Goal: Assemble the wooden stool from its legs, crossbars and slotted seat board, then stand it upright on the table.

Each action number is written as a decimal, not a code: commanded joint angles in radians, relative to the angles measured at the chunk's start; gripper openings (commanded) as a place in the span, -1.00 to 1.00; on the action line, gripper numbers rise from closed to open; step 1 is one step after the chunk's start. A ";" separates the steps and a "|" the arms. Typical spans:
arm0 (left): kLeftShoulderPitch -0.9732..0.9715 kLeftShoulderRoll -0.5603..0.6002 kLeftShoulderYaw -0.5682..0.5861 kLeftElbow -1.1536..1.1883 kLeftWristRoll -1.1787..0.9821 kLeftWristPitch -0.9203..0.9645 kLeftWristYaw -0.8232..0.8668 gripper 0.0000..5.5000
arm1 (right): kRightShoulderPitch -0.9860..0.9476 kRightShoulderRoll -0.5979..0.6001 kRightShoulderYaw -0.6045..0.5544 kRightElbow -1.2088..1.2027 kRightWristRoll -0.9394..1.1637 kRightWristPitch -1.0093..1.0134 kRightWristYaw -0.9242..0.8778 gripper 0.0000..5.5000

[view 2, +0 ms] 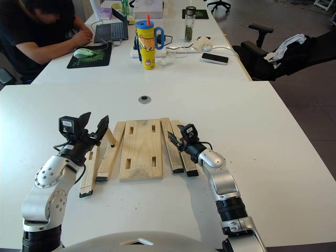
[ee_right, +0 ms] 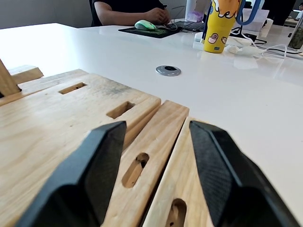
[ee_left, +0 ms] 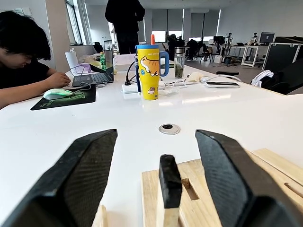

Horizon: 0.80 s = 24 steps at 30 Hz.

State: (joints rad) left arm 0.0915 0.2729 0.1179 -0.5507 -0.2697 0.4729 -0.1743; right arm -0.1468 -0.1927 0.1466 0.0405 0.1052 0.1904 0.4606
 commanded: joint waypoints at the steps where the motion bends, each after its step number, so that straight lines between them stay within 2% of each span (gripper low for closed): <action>1: 0.016 -0.003 -0.025 0.036 0.021 0.039 0.006 -0.05 | 0.004 -0.003 0.009 -0.017 0.002 0.021 0.008 -0.10; 15: 0.023 -0.028 -0.025 0.026 0.050 0.014 0.028 -0.83 | -0.007 -0.012 0.019 -0.021 -0.003 0.039 0.018 -0.10; 20: -0.058 -0.031 0.018 0.013 0.013 0.030 0.030 -0.85 | -0.015 0.000 -0.003 -0.006 -0.002 0.046 -0.016 -0.10; 24: -0.227 -0.019 0.078 0.010 -0.069 0.099 0.036 -0.85 | -0.030 0.025 -0.059 -0.023 0.056 0.064 -0.035 -0.10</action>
State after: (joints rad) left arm -0.0399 0.2432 0.1658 -0.5225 -0.2956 0.5417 -0.1404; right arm -0.1548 -0.1795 0.1184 0.0341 0.1291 0.2347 0.4348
